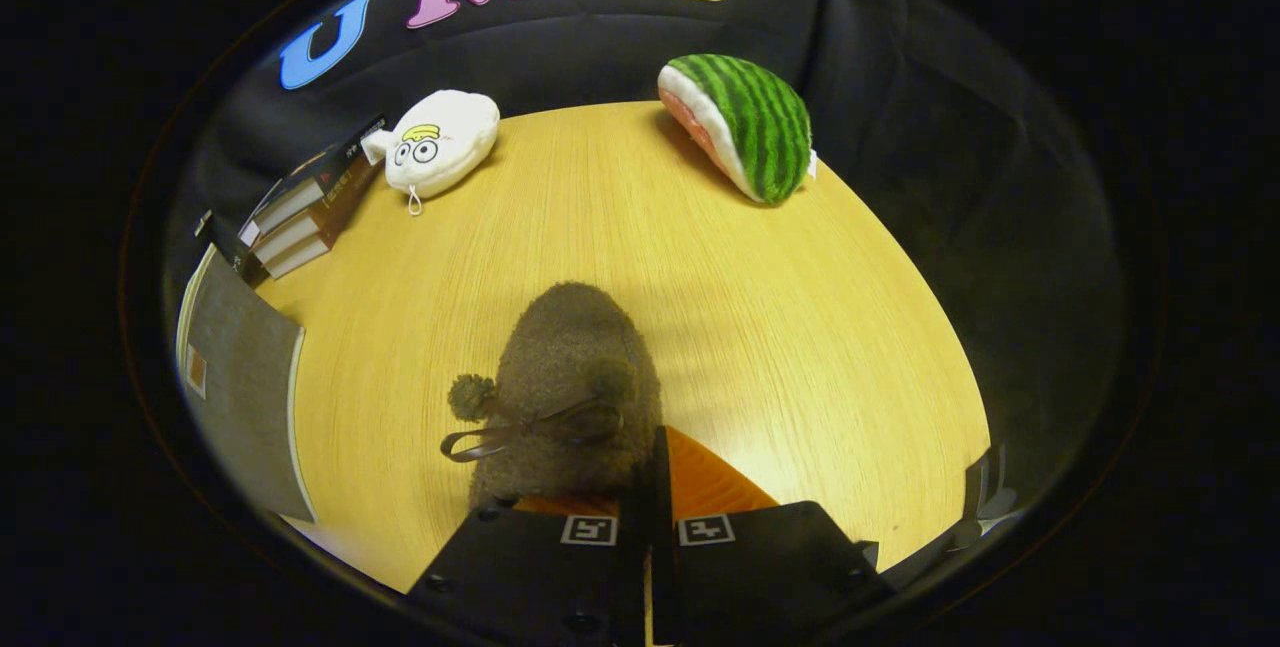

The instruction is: Open the storage box then place both shoes into the box .Put the left shoe in first, then the right shoe, with the right side of both shoes facing outward in a uniform manner.

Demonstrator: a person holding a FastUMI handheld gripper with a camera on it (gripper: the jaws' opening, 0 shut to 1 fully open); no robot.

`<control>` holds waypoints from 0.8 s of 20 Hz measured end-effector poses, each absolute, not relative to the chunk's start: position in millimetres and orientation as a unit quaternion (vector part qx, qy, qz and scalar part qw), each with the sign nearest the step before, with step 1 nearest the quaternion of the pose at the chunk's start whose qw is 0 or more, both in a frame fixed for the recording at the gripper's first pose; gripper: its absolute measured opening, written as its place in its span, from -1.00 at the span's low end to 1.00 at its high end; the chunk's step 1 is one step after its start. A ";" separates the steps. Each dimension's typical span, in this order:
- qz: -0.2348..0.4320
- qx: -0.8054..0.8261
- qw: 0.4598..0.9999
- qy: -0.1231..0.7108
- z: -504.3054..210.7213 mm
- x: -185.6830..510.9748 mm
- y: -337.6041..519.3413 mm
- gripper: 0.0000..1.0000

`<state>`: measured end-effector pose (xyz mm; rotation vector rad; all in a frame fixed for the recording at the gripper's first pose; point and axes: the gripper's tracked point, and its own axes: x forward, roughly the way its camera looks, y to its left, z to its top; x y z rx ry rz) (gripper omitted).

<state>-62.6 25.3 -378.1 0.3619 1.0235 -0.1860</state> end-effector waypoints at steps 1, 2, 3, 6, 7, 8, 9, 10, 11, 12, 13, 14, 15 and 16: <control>-0.088 0.177 0.850 0.488 -373.0 -64.2 24.2 -0.85; -0.088 0.183 0.851 0.483 -364.0 -63.3 22.2 -0.85; -0.091 0.190 0.856 0.472 -353.0 -59.8 19.2 -0.84; -0.089 0.206 0.867 0.445 -317.8 -47.1 19.1 -0.84; -0.085 0.216 0.867 0.441 -305.7 -42.5 23.5 -0.85; -0.081 0.227 0.867 0.436 -293.8 -37.9 30.0 -0.84; -0.076 0.236 0.867 0.432 -280.9 -33.7 36.7 -0.85; -0.071 0.243 0.868 0.427 -267.6 -28.4 43.7 -0.85; -0.064 0.248 0.871 0.419 -253.7 -22.6 51.5 -0.85; -0.056 0.252 0.874 0.413 -240.7 -15.8 62.1 -0.85; -0.047 0.257 0.875 0.408 -228.2 -10.3 72.7 -0.85; -0.040 0.263 0.875 0.405 -216.8 -6.0 84.1 -0.85; -0.034 0.268 0.874 0.403 -206.3 -1.9 95.4 -0.85; -0.029 0.271 0.874 0.402 -196.1 2.1 107.3 -0.85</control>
